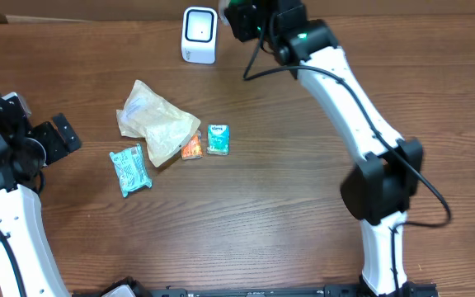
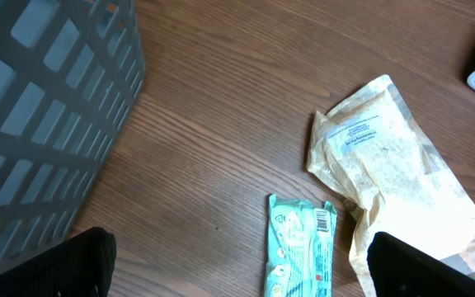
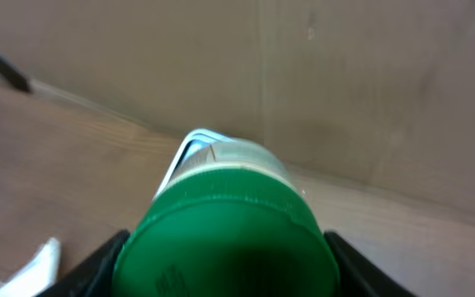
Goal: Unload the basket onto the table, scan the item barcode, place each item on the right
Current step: 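Hold the jar in front of the white scanner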
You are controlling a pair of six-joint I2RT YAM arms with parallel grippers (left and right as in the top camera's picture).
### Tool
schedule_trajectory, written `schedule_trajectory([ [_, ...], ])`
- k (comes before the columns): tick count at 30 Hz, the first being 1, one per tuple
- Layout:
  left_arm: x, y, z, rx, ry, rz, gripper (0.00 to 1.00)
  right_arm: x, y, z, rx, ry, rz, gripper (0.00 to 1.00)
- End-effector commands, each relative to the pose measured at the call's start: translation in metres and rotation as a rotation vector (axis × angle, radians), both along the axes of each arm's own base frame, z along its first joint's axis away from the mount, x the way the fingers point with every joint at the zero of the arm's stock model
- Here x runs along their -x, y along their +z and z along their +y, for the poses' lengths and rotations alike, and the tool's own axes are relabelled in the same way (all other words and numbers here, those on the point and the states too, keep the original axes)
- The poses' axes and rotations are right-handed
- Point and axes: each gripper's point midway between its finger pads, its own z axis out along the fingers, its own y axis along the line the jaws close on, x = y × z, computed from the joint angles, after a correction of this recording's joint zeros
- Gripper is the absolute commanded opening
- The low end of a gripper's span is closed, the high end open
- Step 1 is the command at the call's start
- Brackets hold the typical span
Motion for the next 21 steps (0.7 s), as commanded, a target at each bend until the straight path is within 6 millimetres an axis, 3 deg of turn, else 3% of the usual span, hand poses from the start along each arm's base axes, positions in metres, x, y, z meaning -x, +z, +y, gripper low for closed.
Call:
schedule_trajectory([
  [1,-0.003,0.005,0.000,-0.014,-0.025,-0.010,1.00,-0.024,0.006,0.002,0.147,0.048,-0.170,0.39],
  [3,-0.002,0.005,0.000,-0.014,-0.025,-0.011,1.00,-0.041,0.003,0.010,0.250,0.108,-0.299,0.39],
  [9,-0.002,0.005,0.000,-0.014,-0.025,-0.011,1.00,-0.058,-0.012,0.032,0.526,0.247,-0.519,0.39],
  [16,-0.002,0.005,0.000,-0.013,-0.025,-0.010,1.00,-0.056,-0.045,0.063,0.826,0.445,-0.672,0.38],
  [21,-0.002,0.005,0.000,-0.014,-0.025,-0.010,1.00,-0.053,-0.034,0.077,0.832,0.501,-0.778,0.38],
])
